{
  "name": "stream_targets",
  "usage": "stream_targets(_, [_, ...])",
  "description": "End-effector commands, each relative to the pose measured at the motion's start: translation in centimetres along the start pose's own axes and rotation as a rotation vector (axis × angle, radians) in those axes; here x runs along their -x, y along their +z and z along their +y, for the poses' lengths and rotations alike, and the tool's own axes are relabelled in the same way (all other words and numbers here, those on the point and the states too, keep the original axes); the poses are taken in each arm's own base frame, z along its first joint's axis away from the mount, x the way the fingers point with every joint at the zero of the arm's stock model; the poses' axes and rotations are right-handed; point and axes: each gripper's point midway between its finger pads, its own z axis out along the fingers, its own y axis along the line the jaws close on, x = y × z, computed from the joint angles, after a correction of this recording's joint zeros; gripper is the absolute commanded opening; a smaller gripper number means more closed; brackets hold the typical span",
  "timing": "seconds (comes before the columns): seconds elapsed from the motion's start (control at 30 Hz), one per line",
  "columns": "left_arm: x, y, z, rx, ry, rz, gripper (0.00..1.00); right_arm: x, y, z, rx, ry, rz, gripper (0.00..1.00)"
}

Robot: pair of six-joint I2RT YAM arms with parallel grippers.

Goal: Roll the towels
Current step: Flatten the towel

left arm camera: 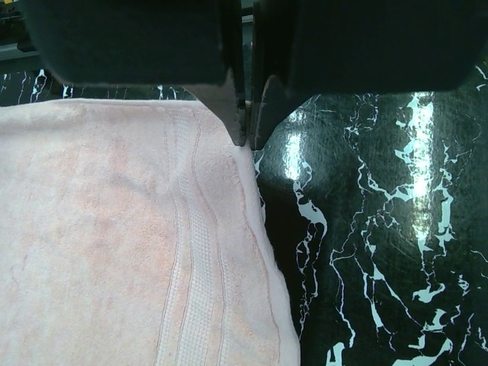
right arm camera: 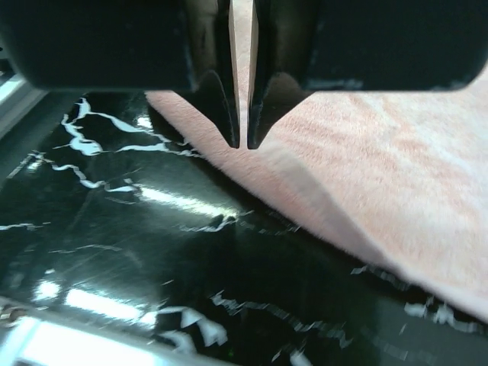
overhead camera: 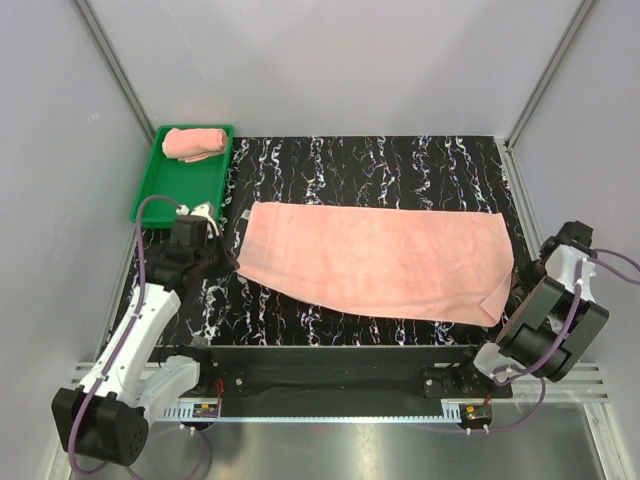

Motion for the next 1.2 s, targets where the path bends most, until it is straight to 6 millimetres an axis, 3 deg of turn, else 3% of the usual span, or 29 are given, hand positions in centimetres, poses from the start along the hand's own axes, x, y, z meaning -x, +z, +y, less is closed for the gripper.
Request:
stream_targets(0.0, [0.7, 0.6, 0.1, 0.008, 0.011, -0.012, 0.00, 1.8, -0.8, -1.9, -0.029, 0.100, -0.046, 0.14])
stream_targets(0.13, [0.5, 1.1, 0.2, 0.018, 0.011, 0.009, 0.00, 3.6, -1.6, -1.8, 0.021, 0.124, -0.093, 0.14])
stream_targets(0.2, [0.5, 1.3, 0.3, 0.026, 0.010, 0.012, 0.00, 2.9, -2.3, 0.7, 0.172, 0.074, -0.062, 0.16])
stream_targets(0.23, [0.4, 1.4, 0.3, 0.026, 0.008, 0.014, 0.00, 2.3, -2.2, 1.7, 0.244, 0.052, -0.053, 0.27])
stream_targets(0.3, [0.5, 1.5, 0.4, 0.032, 0.008, 0.009, 0.00, 1.4, -2.7, 2.8, 0.315, 0.032, -0.035, 0.38])
stream_targets(0.37, [0.5, 1.6, 0.5, 0.036, 0.007, 0.012, 0.00, 0.4, -3.0, 4.4, 0.369, -0.026, -0.020, 0.58])
stream_targets(0.47, [0.3, 2.0, 0.6, 0.044, 0.007, 0.029, 0.00, -0.1, -2.8, 5.6, 0.327, -0.093, -0.023, 0.70])
stream_targets(0.57, [0.0, 2.2, 0.6, 0.050, 0.007, 0.043, 0.00, 0.0, -1.8, 6.3, 0.276, -0.129, -0.019, 0.72])
stream_targets(0.67, [0.1, 2.1, 0.7, 0.058, 0.006, 0.037, 0.00, 1.0, -0.4, 5.5, 0.169, -0.131, -0.019, 0.71])
stream_targets(0.87, [0.2, 1.7, 0.6, 0.053, 0.011, 0.021, 0.00, 2.1, 0.1, 4.6, 0.100, -0.125, -0.056, 0.69])
stream_targets(1.17, [0.0, 1.6, -0.5, -0.010, 0.027, 0.037, 0.00, 0.7, 2.4, 3.5, 0.047, -0.135, -0.016, 0.61])
